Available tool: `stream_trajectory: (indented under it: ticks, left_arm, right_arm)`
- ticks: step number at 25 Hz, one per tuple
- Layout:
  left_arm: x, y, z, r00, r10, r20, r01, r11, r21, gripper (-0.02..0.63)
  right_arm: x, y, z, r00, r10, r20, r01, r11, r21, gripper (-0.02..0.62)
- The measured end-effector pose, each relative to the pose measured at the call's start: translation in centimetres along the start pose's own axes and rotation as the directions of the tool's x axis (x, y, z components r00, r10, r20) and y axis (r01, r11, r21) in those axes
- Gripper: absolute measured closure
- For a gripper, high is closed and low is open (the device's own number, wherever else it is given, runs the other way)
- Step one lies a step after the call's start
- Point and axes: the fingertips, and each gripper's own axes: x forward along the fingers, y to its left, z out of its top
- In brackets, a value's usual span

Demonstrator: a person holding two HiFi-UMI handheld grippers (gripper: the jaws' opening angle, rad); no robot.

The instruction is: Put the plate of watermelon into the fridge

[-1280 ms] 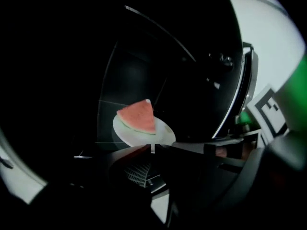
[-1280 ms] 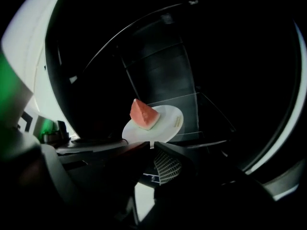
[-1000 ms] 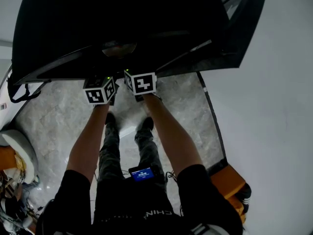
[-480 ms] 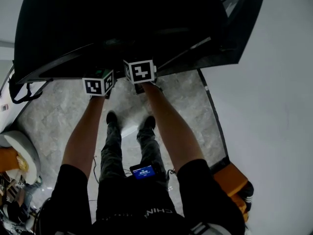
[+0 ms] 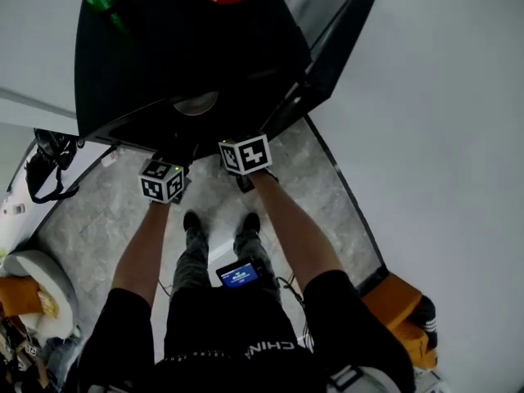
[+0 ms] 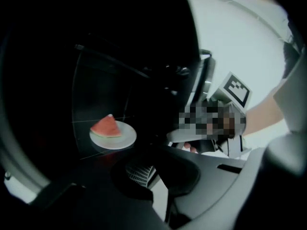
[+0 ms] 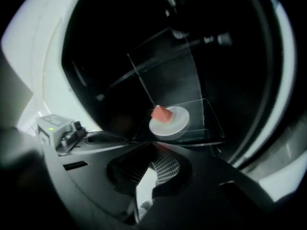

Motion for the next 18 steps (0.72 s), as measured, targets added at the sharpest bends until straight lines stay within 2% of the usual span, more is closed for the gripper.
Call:
stream_trajectory:
  ticks: [5,10,14,18]
  left_arm:
    - [-4.9,-4.2,1.4,0.993,-0.112,-0.022,0.112,0.994,0.011,0.594]
    - [-9.0,-7.7,2.3,0.988,-0.15,0.028,0.151,0.988,-0.038,0.594]
    - [-10.3,-8.6,2.4,0.987,-0.143,0.069,0.149,0.984,-0.096,0.594]
    - [-10.3,-8.9,3.6,0.986,-0.154,0.061,0.158,0.985,-0.068,0.594]
  right_arm:
    - [-6.2,3.1,0.3,0.999,0.015,0.05,-0.019,0.996,0.086,0.58]
    - [-10.9,5.1,0.6,0.983,0.029,0.18,-0.072,0.969,0.238,0.577]
    - [-12.2,5.8,1.6,0.97,0.02,0.241,-0.078,0.969,0.233,0.578]
    - [-13.0,7.3,3.4,0.961,0.054,0.272,-0.113,0.972,0.205,0.578]
